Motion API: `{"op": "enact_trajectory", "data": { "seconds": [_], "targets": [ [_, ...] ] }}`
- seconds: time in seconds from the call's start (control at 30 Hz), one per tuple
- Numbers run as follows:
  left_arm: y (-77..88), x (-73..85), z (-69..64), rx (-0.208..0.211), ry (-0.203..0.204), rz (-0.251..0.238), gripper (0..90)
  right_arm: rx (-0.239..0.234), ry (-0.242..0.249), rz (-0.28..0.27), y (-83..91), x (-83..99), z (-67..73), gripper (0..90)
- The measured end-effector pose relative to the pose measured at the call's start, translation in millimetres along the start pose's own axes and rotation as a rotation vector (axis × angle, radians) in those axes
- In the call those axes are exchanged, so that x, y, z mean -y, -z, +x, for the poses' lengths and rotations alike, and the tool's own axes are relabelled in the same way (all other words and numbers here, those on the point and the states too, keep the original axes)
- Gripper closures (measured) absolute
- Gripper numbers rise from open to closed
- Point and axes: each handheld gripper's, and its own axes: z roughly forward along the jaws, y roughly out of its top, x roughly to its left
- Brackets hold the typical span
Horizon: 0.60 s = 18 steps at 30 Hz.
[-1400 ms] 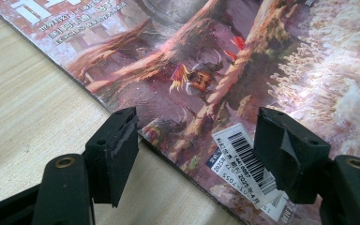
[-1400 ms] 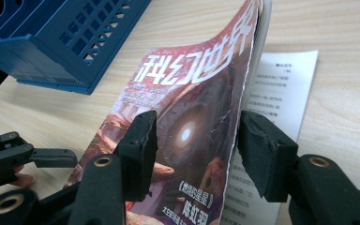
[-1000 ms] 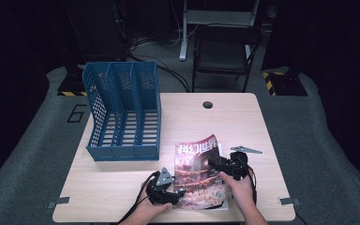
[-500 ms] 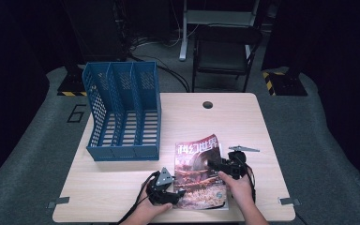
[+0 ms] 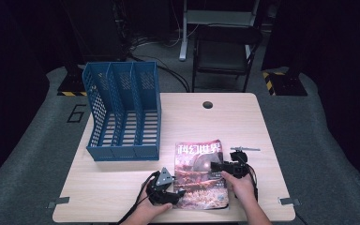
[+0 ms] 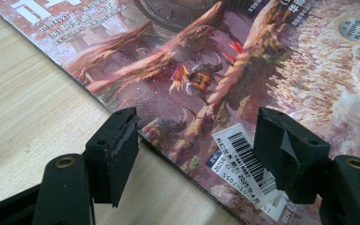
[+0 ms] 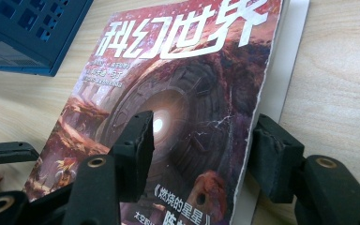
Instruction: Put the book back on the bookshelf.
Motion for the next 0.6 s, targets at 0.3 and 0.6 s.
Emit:
{"op": "enact_trajectory", "data": {
  "seconds": [0.3, 0.6],
  "targets": [
    [0.0, 0.0, 0.0, 0.001, 0.000, 0.000, 31.0, -0.021, 0.002, 0.030, 0.6, -0.5, 2.1, 43.3],
    [0.1, 0.0, 0.1, 0.001, 0.000, 0.000, 31.0, -0.014, 0.028, 0.075, 3.6, 0.3, 5.7, 53.1]
  ]
}}
